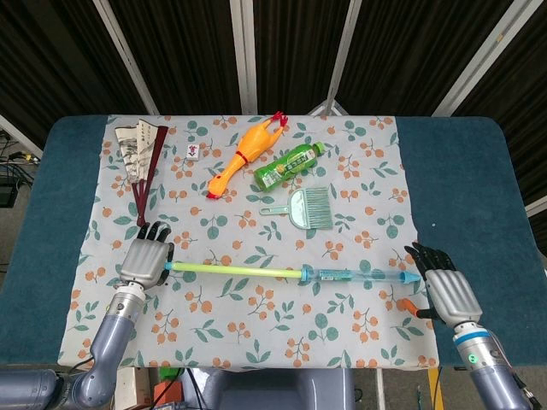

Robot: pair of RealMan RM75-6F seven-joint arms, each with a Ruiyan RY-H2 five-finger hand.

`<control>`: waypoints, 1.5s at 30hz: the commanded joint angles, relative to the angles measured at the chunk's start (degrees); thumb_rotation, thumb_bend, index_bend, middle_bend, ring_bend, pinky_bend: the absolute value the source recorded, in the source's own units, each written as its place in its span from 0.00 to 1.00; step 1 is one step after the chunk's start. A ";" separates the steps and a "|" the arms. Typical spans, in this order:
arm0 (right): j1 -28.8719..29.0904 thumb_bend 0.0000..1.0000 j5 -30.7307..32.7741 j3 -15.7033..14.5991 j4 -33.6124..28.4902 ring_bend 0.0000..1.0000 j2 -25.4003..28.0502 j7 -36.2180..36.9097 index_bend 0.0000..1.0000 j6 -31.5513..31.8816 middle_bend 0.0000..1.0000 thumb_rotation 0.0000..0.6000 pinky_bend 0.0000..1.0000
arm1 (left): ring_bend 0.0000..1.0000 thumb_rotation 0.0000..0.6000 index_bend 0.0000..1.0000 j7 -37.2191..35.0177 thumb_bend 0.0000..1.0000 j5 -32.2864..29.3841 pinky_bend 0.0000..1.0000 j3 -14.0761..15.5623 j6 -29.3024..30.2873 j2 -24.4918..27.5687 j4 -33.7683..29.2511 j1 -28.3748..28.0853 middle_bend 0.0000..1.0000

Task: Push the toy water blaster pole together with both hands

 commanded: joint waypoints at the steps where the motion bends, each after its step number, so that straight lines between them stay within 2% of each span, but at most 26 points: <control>1: 4.65 0.33 7.92 1.53 2.24 0.00 -4.50 -7.76 0.00 -2.48 0.00 1.00 0.00 | 0.00 1.00 0.61 0.71 0.53 0.29 0.05 0.36 0.56 0.45 -1.05 -0.13 0.14; 11: 8.16 0.33 16.53 0.96 7.03 0.00 -9.12 -14.57 0.00 -1.49 0.00 1.00 0.00 | 0.00 1.00 0.61 0.96 0.53 -0.44 0.05 0.45 0.64 1.03 -1.46 -0.41 0.14; 15: 8.56 0.33 17.85 0.26 8.62 0.00 -10.01 -15.24 0.03 -1.22 0.00 1.00 0.00 | 0.00 1.00 0.61 0.76 0.53 -0.41 0.05 0.57 0.65 1.39 -1.58 -0.42 0.14; 18: 8.76 0.33 18.76 -0.19 9.78 0.00 -10.58 -15.42 0.10 -1.14 0.00 1.00 0.00 | 0.00 1.00 0.61 0.42 0.53 -0.39 0.05 0.49 0.69 1.77 -1.84 -0.39 0.14; 22: 8.91 0.33 18.88 -0.62 10.44 0.00 -11.04 -15.40 0.18 -0.90 0.00 1.00 0.00 | 0.00 1.00 0.61 0.28 0.53 -0.33 0.05 0.46 0.73 2.08 -2.01 -0.44 0.14; 29: 9.34 0.33 18.68 -1.33 12.79 0.00 -12.71 -15.18 0.19 -0.88 0.00 1.00 0.00 | 0.00 1.00 0.61 0.33 0.53 -0.35 0.05 0.59 0.96 2.26 -2.51 -0.54 0.14; 34: 9.34 0.33 18.95 -1.74 15.17 0.00 -14.19 -14.43 0.24 -1.11 0.00 1.00 0.00 | 0.00 1.00 0.61 0.49 0.53 -0.39 0.05 0.74 1.09 2.07 -2.43 -0.65 0.14; 37: 9.24 0.33 18.60 -1.90 16.16 0.00 -14.73 -13.82 0.35 -1.06 0.00 1.00 0.00 | 0.00 1.00 0.61 0.54 0.53 -0.56 0.05 0.66 1.14 2.02 -2.35 -0.74 0.14; 39: 9.15 0.33 18.31 -1.97 16.66 0.00 -15.01 -13.40 0.39 -1.00 0.00 1.00 0.00 | 0.00 1.00 0.61 0.61 0.53 -0.65 0.05 0.57 1.16 2.02 -2.33 -0.84 0.14; 45: 9.26 0.33 18.20 -2.17 17.58 0.00 -15.46 -13.00 0.39 -1.45 0.00 1.00 0.00 | 0.00 1.00 0.61 0.71 0.53 -0.90 0.05 0.39 1.32 2.06 -2.46 -1.03 0.14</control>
